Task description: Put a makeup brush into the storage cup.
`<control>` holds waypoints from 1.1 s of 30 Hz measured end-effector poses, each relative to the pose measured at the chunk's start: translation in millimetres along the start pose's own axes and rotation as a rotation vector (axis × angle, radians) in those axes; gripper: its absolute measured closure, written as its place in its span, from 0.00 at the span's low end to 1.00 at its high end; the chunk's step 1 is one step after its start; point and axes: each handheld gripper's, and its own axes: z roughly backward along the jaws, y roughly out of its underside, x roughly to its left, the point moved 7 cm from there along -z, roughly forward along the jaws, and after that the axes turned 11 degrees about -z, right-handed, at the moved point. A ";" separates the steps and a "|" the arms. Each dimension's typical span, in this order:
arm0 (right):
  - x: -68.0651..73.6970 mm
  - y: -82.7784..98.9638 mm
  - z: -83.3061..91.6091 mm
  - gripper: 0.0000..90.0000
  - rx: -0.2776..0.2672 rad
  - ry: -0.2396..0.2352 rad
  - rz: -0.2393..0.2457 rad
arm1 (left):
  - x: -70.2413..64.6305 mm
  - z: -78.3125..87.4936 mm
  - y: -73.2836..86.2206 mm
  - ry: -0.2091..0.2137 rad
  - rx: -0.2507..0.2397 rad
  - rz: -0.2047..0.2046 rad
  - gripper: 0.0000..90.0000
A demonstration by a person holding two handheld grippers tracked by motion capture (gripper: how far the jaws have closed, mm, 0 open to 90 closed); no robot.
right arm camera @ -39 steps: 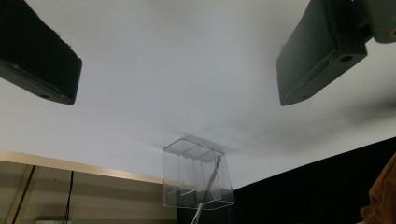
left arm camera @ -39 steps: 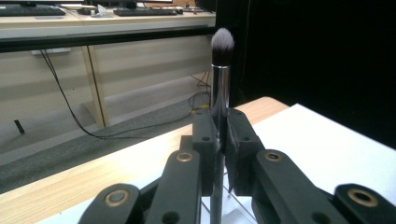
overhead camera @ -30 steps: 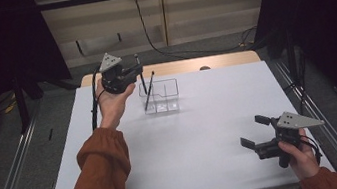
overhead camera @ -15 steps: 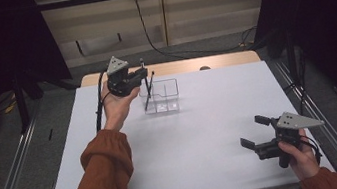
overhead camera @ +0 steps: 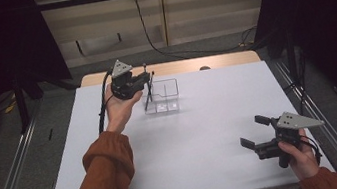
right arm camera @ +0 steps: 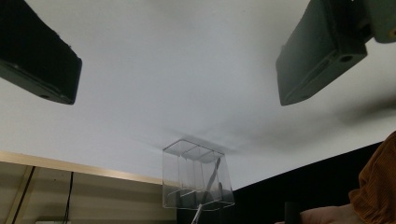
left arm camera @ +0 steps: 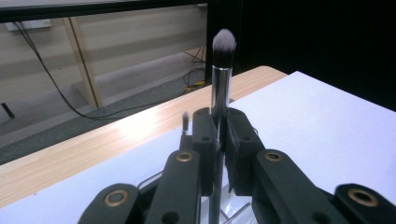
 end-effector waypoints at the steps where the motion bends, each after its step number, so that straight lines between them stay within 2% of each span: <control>1: 0.0 0.0 0.0 0.00 0.000 0.000 -0.001 | -0.1 -0.3 0.5 0.001 0.001 0.004 0.93; 11: 0.1 -0.1 0.2 0.00 -0.001 -0.001 -0.001 | 2.9 -4.3 8.5 -0.009 0.019 0.018 0.93; 26: 0.1 0.2 0.4 0.00 0.001 -0.002 0.000 | 0.2 -6.3 13.7 -0.016 0.027 0.014 0.92; 31: 0.0 0.1 0.4 0.00 0.000 -0.002 0.000 | 2.0 -7.6 15.8 -0.019 0.026 0.027 0.86; 33: 0.2 0.2 0.4 0.00 0.001 -0.003 0.000 | 3.3 -7.3 16.8 -0.029 0.024 0.038 0.78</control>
